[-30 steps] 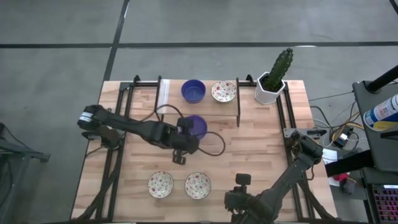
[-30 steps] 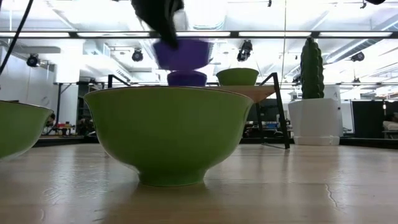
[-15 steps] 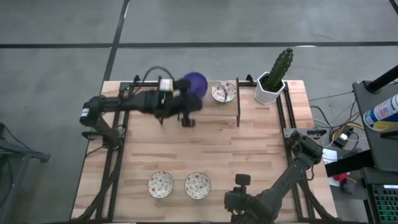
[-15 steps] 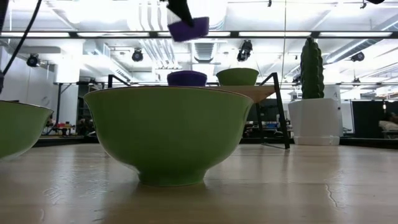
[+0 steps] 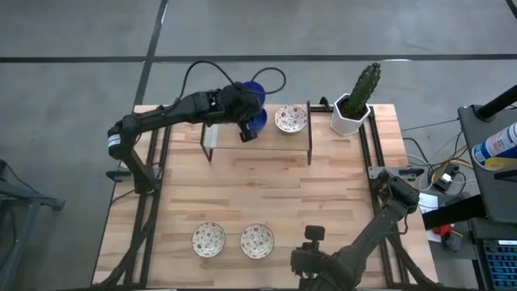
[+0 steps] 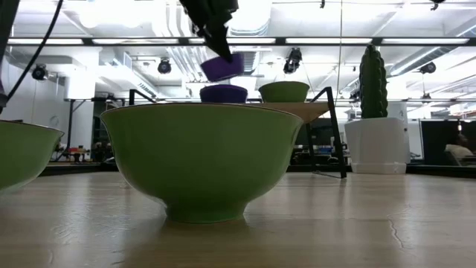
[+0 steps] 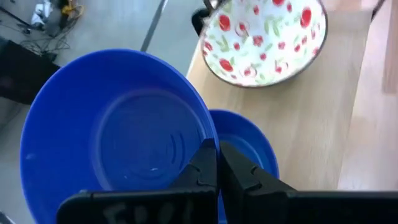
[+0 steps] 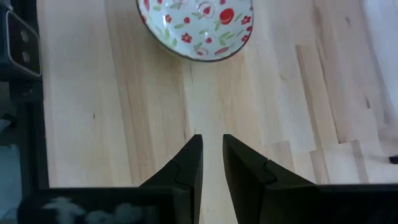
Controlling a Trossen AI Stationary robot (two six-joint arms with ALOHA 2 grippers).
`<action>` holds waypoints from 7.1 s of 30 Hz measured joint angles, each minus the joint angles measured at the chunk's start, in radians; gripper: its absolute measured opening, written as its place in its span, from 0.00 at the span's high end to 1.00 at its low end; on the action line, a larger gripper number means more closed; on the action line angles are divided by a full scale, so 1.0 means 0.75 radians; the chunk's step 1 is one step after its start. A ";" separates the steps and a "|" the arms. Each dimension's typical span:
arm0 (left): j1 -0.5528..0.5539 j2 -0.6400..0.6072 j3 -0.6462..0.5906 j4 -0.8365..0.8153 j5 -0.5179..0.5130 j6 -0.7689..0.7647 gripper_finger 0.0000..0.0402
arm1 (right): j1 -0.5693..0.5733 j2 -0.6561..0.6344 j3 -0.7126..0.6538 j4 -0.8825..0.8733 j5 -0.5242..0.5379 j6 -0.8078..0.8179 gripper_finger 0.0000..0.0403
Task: Pick & Place Mini bowls
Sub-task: Stack the blue bowl on the blue bowls on the shelf, then stack the right white bowl on the white bowl on the shelf
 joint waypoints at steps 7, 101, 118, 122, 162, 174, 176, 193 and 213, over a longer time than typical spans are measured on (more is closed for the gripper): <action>0.022 0.022 0.000 -0.042 0.119 -0.027 1.00 | 0.001 0.000 -0.002 0.007 0.011 0.001 0.85; -0.798 -0.492 -0.772 0.729 0.637 -0.458 0.87 | -0.177 0.000 -0.257 0.805 -0.092 -0.796 0.70; -0.967 -0.870 -1.253 1.101 0.626 -0.532 0.87 | -0.259 0.011 -0.307 0.946 -0.327 -0.909 0.71; -0.987 -0.925 -1.362 1.172 0.626 -0.552 0.87 | -0.259 0.048 -0.307 0.949 -0.343 -0.930 0.70; -1.023 -1.124 -1.685 1.375 0.495 -0.589 0.87 | -0.291 0.103 0.011 0.360 -0.225 -0.820 0.97; -1.028 -1.283 -1.820 1.450 0.489 -0.623 0.87 | -0.310 0.100 0.420 -0.228 -0.044 -0.788 0.97; -1.028 -1.309 -1.841 1.452 0.489 -0.623 0.87 | -0.334 0.100 0.496 -0.317 -0.020 -0.785 0.97; -1.029 -1.343 -1.891 1.466 0.490 -0.655 0.87 | -0.715 -0.152 0.692 -0.478 0.049 -0.903 0.97; -1.030 -1.342 -1.891 1.476 0.491 -0.651 0.87 | -1.298 -0.143 0.690 -0.464 -0.111 -1.014 0.97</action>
